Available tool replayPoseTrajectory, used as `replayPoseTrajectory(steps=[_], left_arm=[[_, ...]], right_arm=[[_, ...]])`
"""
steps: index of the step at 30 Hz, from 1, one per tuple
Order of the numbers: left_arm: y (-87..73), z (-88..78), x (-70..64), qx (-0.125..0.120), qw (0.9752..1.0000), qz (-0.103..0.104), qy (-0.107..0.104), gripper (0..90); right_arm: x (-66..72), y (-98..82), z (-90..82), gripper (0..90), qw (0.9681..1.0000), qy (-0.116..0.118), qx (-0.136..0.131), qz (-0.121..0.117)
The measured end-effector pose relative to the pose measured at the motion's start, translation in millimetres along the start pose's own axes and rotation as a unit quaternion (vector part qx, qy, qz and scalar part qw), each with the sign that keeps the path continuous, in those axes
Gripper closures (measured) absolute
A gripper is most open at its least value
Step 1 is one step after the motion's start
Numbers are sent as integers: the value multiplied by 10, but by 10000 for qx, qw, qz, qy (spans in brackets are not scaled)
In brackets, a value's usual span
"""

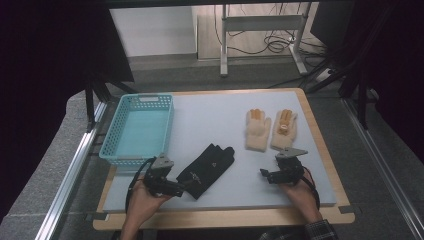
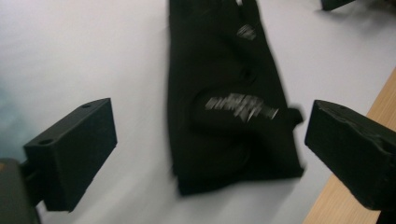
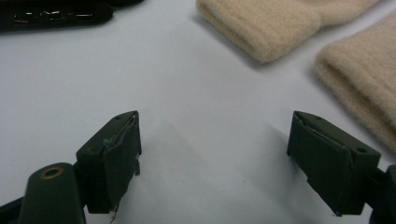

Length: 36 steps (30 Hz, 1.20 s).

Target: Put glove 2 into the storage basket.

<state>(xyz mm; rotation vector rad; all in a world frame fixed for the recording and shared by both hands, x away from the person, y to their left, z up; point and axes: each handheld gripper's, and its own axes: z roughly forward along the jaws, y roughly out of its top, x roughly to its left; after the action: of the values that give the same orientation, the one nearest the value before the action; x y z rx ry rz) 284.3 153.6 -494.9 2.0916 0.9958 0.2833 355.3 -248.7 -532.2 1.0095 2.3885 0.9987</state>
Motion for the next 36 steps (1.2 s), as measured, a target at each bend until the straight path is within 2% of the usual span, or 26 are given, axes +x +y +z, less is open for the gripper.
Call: replayPoseTrajectory(steps=[6,9,12,16,19,20,24,26,28,31,32,33,35,36], left_arm=[[267,371,-66,329,9994,48,-68,0],[331,520,-52,501,9987,24,44,0],[356,662,-3,693,9975,-22,105,0],[330,780,22,850,9963,-136,-62,0],[280,835,-61,949,9953,11,-188,0],[259,853,-119,998,9949,157,-16,0],[232,883,-235,1126,9918,513,324,0],[245,884,-231,1157,9914,502,354,0],[258,888,-196,1203,9915,380,322,9],[269,854,-149,1159,9924,254,334,93],[271,832,-129,1140,9926,226,353,206],[270,812,-102,1112,9930,198,356,206],[263,777,-53,1050,9937,134,369,311],[262,763,-36,1033,9938,117,400,429]], right_arm=[[0,-1,0,172,10000,-1,-2,0],[-1,-1,0,172,10000,-1,-3,-3],[0,-1,0,172,10000,-1,-3,-2],[0,-1,0,172,10000,-1,-4,-2],[0,-1,0,172,10000,0,-4,-1],[0,-1,0,172,10000,-1,-4,-1],[2,-1,0,172,10000,-1,-6,5],[2,-1,0,172,10000,-1,-6,5],[3,-1,0,172,10000,-1,-5,5],[3,-1,0,172,10000,-3,-6,2],[3,-1,0,171,10000,-4,-5,1],[3,-1,0,171,10000,-4,-5,1],[4,-1,1,172,10000,-3,-6,0],[4,-1,0,172,10000,-1,-5,2]])
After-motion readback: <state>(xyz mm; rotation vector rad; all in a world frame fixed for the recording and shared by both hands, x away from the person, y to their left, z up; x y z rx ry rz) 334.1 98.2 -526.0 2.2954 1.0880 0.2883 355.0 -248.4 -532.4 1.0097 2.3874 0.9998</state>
